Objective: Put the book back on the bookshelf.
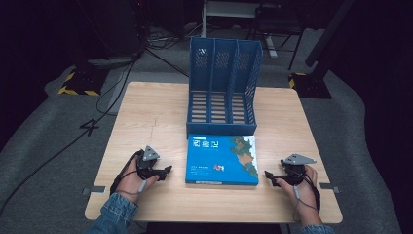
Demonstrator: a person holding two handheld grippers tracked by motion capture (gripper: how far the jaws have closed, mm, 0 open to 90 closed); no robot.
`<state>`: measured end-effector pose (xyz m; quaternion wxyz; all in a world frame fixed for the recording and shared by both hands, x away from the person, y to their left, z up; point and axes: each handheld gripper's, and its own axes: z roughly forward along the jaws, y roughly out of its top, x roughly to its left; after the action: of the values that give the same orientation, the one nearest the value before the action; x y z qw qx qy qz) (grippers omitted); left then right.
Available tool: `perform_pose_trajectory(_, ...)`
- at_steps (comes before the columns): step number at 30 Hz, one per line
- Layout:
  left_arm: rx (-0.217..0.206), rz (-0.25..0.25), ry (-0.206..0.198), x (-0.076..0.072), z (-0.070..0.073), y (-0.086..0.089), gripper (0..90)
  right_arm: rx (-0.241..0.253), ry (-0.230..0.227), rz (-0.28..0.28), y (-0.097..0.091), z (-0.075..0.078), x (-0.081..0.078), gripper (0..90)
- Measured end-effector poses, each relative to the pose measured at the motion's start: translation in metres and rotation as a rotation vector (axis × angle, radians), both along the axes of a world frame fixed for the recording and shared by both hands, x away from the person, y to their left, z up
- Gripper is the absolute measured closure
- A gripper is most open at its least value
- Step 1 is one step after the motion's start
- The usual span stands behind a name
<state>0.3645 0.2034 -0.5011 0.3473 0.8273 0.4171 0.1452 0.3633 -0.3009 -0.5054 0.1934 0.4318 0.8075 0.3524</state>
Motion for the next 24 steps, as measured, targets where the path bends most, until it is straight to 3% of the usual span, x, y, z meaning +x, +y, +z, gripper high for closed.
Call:
perform_pose_trajectory(1, -0.034, 0.016, 0.032, 0.000, 0.002, 0.001, 31.8, 0.000, 0.000, 0.000, 0.000, 0.000, 0.000, 14.9)
perform_pose_trajectory(3, -0.032, 0.021, 0.042, 0.000, 0.004, 0.001, 32.3, 0.000, -0.001, 0.000, 0.000, 0.000, 0.000, 14.9)
perform_pose_trajectory(5, -0.026, 0.017, 0.019, -0.001, 0.011, 0.000, 32.7, -0.001, -0.001, -0.001, 0.000, 0.000, 0.000, 14.9)
perform_pose_trajectory(12, -0.080, -0.001, -0.028, -0.002, 0.029, -0.011, 34.4, -0.002, -0.002, -0.033, 0.002, 0.000, -0.003, 15.6)
perform_pose_trajectory(19, -0.134, -0.043, -0.037, -0.002, 0.040, -0.029, 36.0, 0.001, -0.001, -0.033, 0.002, 0.000, -0.004, 16.3)
perform_pose_trajectory(24, -0.149, -0.074, -0.049, 0.000, 0.042, -0.042, 36.0, 0.001, -0.004, -0.033, 0.002, 0.000, -0.004, 16.6)
